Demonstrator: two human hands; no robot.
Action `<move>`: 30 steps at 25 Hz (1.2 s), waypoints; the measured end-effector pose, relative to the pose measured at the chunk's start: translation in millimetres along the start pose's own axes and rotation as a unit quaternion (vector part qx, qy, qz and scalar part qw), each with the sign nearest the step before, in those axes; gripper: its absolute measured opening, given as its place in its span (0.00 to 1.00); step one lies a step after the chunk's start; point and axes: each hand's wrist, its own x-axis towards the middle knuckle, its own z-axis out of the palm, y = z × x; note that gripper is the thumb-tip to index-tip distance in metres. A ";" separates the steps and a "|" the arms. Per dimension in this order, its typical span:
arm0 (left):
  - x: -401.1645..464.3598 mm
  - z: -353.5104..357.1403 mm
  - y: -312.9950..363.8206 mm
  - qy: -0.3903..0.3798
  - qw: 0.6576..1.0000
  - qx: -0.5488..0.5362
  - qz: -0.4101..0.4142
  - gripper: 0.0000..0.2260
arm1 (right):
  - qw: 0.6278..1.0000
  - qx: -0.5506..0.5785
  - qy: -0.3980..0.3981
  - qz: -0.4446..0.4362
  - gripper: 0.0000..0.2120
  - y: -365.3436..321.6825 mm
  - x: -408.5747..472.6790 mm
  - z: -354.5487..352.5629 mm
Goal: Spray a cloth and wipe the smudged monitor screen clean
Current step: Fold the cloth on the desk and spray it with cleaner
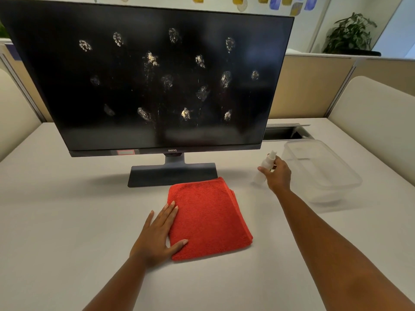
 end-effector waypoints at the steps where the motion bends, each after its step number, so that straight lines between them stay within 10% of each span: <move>1: 0.6 0.5 -0.4 0.001 1.000 -0.001 -0.002 0.41 | 1.000 0.004 0.002 -0.001 0.27 0.4 3.5 2.1; 25: 4.9 -0.9 1.1 0.017 1.000 -0.008 -0.009 0.39 | 0.997 0.025 0.053 0.039 0.41 14.6 16.8 36.3; 30: 2.3 -5.7 -4.6 0.018 1.000 0.001 0.004 0.39 | 0.981 -0.157 0.117 0.001 0.34 13.1 -72.9 52.4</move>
